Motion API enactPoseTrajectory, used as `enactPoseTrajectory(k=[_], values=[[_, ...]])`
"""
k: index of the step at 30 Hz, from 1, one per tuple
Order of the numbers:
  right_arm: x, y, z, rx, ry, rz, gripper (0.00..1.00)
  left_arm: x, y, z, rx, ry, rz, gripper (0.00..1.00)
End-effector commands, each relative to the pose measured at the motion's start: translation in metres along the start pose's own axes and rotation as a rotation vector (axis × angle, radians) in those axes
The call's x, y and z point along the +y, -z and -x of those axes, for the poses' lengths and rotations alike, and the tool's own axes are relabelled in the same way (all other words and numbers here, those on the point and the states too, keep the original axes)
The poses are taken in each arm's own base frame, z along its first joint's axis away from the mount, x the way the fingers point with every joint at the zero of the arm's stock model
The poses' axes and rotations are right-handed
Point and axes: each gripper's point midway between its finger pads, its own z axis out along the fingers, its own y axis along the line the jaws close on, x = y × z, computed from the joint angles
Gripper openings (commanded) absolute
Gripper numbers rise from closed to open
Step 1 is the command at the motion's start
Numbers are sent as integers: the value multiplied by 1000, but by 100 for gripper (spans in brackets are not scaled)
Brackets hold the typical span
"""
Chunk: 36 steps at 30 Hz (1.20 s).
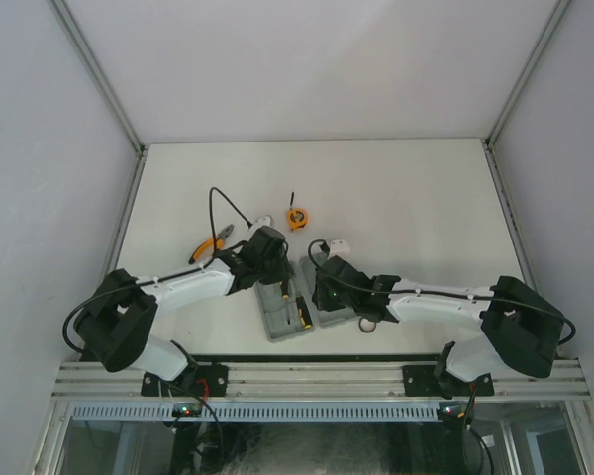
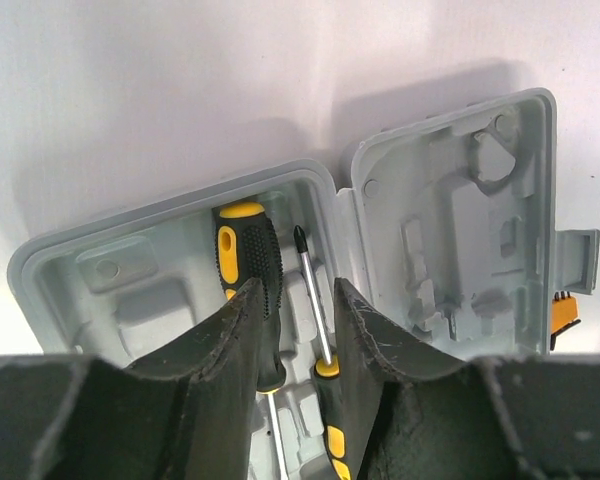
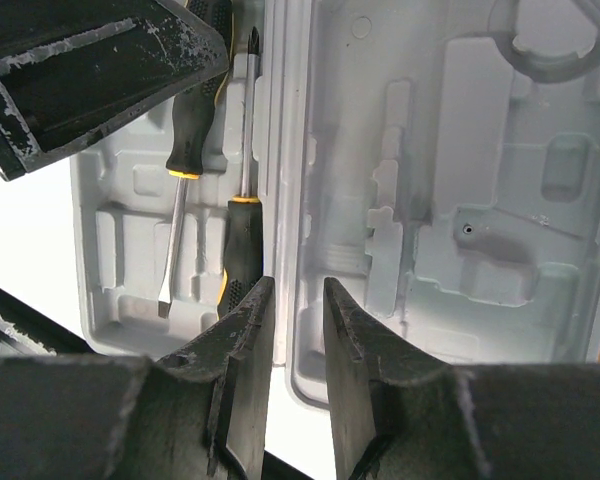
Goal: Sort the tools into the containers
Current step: Adjust the screwdriver in the storage box.
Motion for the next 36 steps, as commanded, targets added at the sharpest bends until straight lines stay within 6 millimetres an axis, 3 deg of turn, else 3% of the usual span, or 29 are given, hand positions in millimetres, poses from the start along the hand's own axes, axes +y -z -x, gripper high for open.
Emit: enactPoseTrajectory(k=[1,6,10,20,36], values=[[6,11,12,-52,-17,18,25,-10,15,19,-58,2,-30,40],[8,16,17,-75,-16,22,25,-18,37,34,-108,1,-74,43],[9,17,18,-80,-17,25,25,-14,42,35,-113,-3,-61,47],[11,16,13,-71,-15,22,25,2,24,11,-31,8,-1,50],[9,15,11,-67,-16,12,25,13,3,-6,41,-11,59,50]])
